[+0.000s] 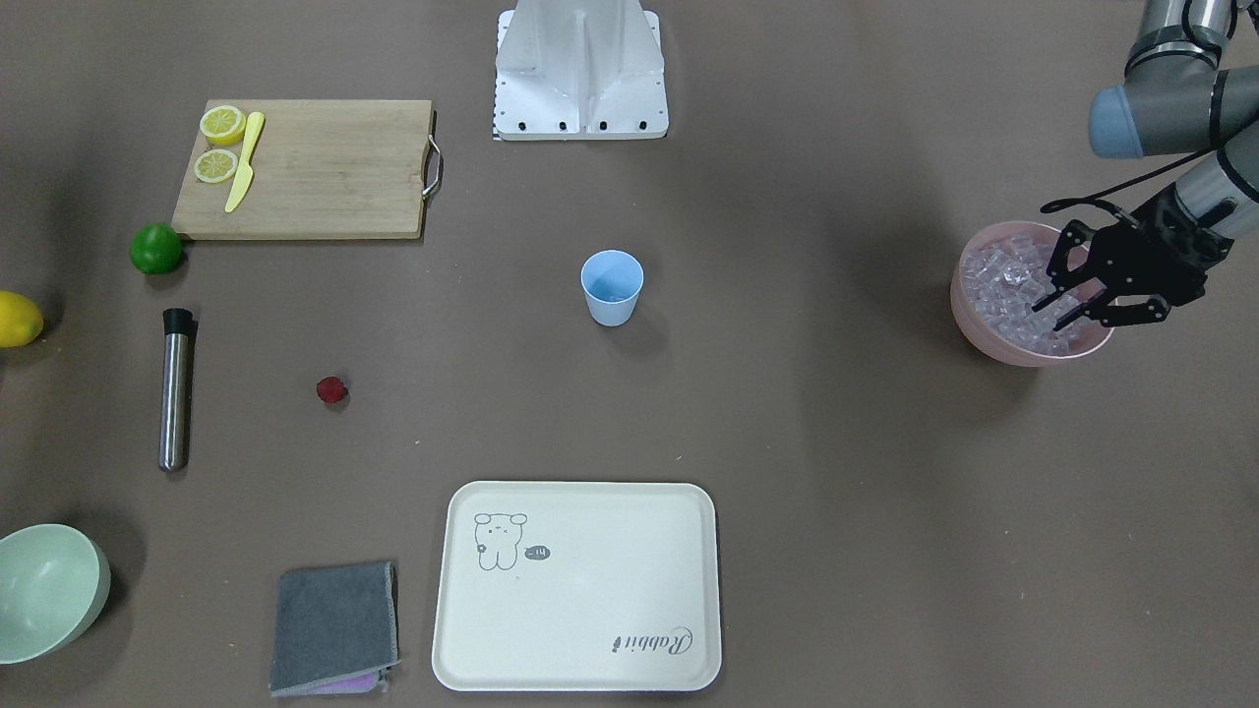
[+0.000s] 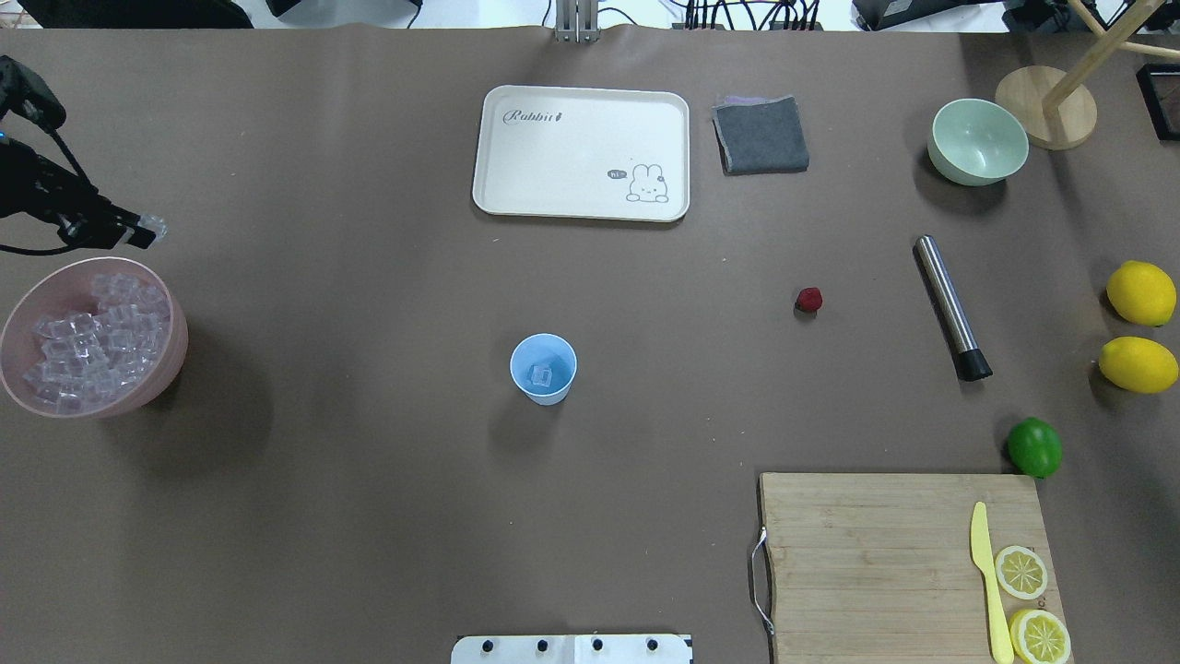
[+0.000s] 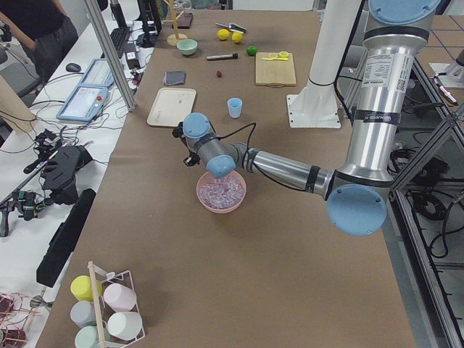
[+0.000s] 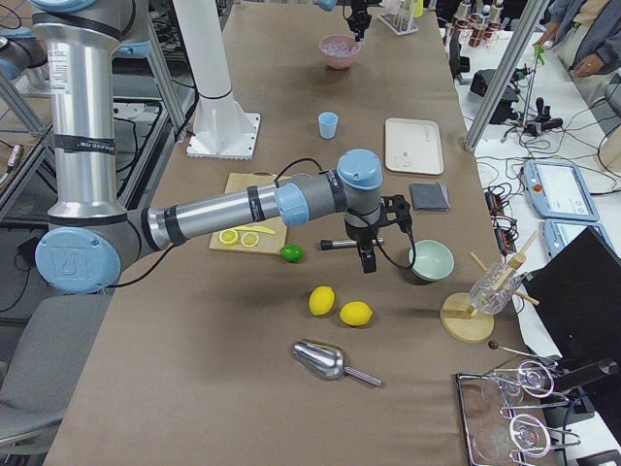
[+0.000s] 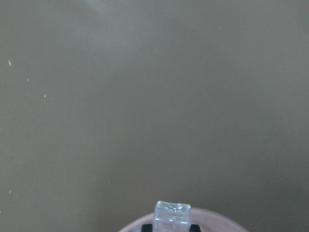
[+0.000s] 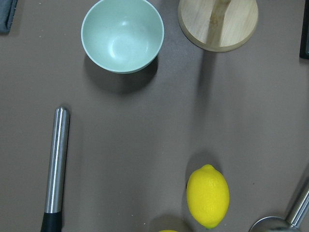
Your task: Mash ice and strawberries in cup
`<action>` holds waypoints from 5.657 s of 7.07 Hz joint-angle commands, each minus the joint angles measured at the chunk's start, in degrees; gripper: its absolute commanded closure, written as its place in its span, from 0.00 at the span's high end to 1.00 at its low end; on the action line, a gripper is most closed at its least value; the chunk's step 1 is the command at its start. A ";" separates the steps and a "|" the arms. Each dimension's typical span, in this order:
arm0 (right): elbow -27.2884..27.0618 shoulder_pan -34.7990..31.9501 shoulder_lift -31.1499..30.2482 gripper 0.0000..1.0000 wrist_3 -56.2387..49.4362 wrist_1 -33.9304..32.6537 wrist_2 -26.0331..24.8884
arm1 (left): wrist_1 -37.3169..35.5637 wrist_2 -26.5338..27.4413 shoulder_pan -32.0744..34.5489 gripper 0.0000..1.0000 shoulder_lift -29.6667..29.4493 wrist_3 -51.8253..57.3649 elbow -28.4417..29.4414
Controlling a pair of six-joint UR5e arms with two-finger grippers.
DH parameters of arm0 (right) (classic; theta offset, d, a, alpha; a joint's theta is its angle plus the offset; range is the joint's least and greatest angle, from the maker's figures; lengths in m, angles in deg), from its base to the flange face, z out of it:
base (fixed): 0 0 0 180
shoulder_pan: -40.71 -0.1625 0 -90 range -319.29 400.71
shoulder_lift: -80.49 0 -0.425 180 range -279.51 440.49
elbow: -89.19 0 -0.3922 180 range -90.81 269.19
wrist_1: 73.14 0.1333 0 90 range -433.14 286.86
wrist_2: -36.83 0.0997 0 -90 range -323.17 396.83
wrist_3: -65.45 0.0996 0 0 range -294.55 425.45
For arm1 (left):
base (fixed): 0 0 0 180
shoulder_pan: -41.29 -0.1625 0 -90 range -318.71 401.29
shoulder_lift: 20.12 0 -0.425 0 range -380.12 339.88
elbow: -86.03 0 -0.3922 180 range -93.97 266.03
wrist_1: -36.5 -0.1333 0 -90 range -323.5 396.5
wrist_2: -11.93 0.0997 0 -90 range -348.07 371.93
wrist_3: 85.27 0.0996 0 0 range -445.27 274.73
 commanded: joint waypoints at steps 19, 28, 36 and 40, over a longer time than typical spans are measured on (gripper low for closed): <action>0.26 0.17 0.05 1.00 -0.09 0.00 0.10 | 4.49 42.96 -38.60 0.00 -19.40 -43.02 -4.38; 0.00 0.18 -0.03 1.00 -0.09 0.00 0.37 | 4.58 42.17 -35.81 0.97 -19.14 -43.02 -6.13; 0.26 0.17 -0.48 1.00 0.00 -0.09 1.60 | 4.23 7.58 -8.41 0.97 -4.76 -16.27 -5.26; 0.26 0.09 -0.65 1.00 -0.09 -0.09 1.42 | 4.49 4.37 -3.20 0.97 5.36 0.89 -4.99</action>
